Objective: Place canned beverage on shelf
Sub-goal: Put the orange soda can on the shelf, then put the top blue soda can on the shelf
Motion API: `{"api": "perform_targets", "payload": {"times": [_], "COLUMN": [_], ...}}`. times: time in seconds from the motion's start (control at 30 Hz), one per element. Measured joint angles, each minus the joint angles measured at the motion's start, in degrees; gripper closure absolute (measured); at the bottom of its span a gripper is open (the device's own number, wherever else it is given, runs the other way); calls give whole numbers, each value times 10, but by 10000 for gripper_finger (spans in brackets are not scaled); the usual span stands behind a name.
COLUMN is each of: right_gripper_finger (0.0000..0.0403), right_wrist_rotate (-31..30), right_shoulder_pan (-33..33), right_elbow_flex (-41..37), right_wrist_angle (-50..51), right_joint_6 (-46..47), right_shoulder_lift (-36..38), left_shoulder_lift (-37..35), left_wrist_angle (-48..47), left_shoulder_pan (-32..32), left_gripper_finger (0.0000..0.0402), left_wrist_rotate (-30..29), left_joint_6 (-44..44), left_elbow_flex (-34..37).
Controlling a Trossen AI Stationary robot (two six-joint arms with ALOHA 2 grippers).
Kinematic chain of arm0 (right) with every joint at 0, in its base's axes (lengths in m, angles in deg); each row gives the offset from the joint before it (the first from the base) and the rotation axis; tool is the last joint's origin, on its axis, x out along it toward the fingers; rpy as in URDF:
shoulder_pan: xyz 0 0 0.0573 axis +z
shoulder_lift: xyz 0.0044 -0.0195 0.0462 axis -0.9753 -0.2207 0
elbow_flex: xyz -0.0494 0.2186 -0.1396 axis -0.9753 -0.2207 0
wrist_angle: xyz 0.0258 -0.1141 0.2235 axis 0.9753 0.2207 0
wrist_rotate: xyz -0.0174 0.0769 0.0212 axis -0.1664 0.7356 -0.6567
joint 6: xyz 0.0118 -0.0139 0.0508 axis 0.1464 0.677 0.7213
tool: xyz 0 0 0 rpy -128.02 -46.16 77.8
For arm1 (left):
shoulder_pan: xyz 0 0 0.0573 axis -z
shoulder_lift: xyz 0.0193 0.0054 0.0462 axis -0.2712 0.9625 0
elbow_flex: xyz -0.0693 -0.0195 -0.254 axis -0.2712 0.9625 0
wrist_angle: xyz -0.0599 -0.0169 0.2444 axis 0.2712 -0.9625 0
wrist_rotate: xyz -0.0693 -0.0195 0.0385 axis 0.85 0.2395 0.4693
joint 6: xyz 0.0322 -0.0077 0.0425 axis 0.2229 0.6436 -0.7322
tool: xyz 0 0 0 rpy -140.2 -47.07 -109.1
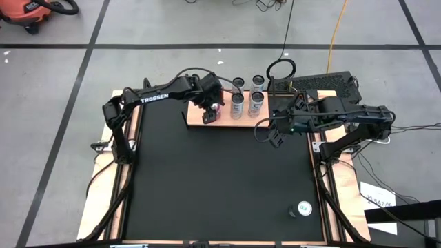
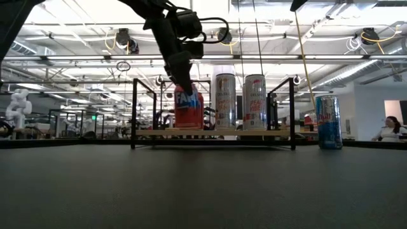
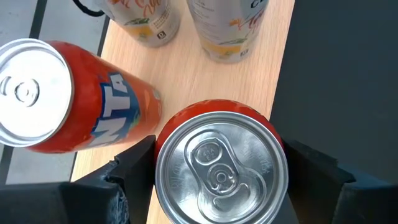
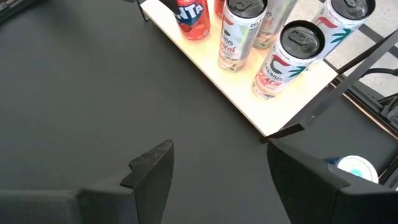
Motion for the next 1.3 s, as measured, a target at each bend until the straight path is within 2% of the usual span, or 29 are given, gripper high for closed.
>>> {"api": "perform_targets", "payload": {"times": [0.43, 0.6, 1.0, 1.13, 1.3], "right_gripper_finger": [156, 156, 156, 156, 156], "right_wrist_rotate": [0, -14, -15, -16, -13], "right_shoulder_pan": [-3, -3, -12, -28, -68], "right_elbow_flex": [0, 0, 0, 0, 0], "right_wrist_angle": [0, 0, 35, 62, 60], "right_joint_6": [10, 19, 55, 55, 11], "right_shoulder_lift": [0, 0, 0, 8, 25], "left_shoulder_lift": [1, 1, 2, 2, 1], "left_wrist_angle": [15, 22, 38, 1, -61], "left_shoulder_pan": [0, 1, 0, 0, 3], "left_gripper_finger": [112, 108, 8, 4, 4], "left_wrist_rotate": [22, 6, -20, -20, -22], "left_joint_6": [0, 15, 15, 16, 30], "left_elbow_flex": [2, 2, 1, -30, -105]}}
